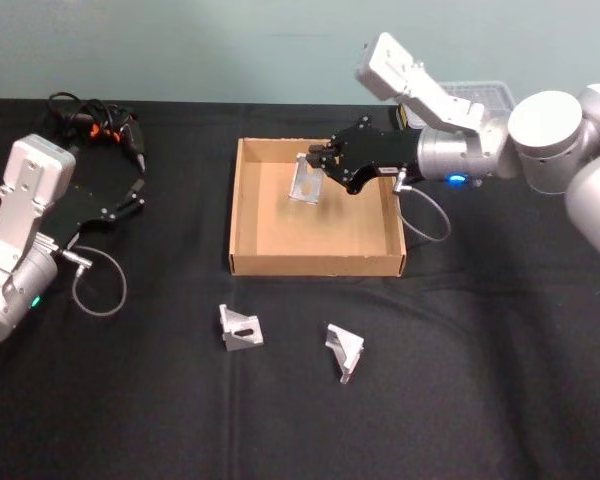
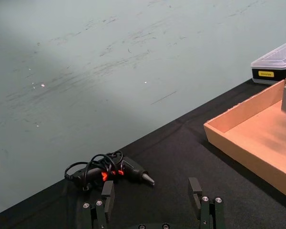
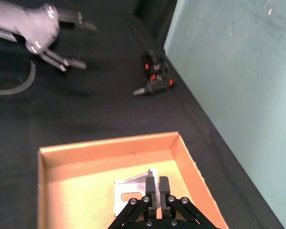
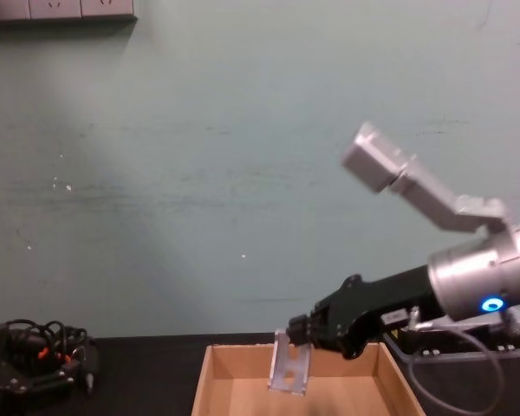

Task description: Use one hand to pick up the angle iron from the table and place it into the box.

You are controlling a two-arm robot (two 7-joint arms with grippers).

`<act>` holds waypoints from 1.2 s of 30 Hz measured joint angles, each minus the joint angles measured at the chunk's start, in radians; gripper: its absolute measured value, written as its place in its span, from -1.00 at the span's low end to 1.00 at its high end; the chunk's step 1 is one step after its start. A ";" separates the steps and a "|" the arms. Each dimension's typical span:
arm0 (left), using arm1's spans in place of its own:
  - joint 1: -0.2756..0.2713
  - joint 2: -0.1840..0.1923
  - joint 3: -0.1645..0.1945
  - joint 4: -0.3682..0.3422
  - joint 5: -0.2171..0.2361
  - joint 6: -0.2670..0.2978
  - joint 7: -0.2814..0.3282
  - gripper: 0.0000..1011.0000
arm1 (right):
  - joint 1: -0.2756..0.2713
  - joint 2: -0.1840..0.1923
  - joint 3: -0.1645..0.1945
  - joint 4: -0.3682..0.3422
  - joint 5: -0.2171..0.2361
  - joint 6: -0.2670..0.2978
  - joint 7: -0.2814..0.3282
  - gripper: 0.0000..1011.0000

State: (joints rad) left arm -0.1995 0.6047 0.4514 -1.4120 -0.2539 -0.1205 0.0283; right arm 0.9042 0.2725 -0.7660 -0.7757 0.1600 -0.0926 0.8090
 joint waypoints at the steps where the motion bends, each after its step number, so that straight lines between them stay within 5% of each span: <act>1: 0.000 0.000 0.000 0.000 0.000 0.000 0.000 1.00 | 0.006 -0.009 -0.004 0.017 -0.008 -0.004 -0.004 -0.89; 14: 0.000 0.000 0.000 0.000 0.000 0.000 0.000 1.00 | 0.080 -0.123 -0.015 0.282 -0.083 -0.074 -0.052 -0.89; 24: 0.000 0.000 0.000 0.000 0.000 0.000 0.000 1.00 | 0.079 -0.119 -0.015 0.271 -0.084 -0.073 -0.052 -0.85; 36: 0.000 0.000 0.000 0.000 0.000 0.000 0.000 1.00 | 0.076 -0.114 -0.016 0.261 -0.081 -0.069 -0.051 -0.17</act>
State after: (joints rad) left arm -0.1995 0.6047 0.4514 -1.4120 -0.2540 -0.1205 0.0283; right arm 0.9807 0.1580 -0.7823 -0.5145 0.0786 -0.1612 0.7584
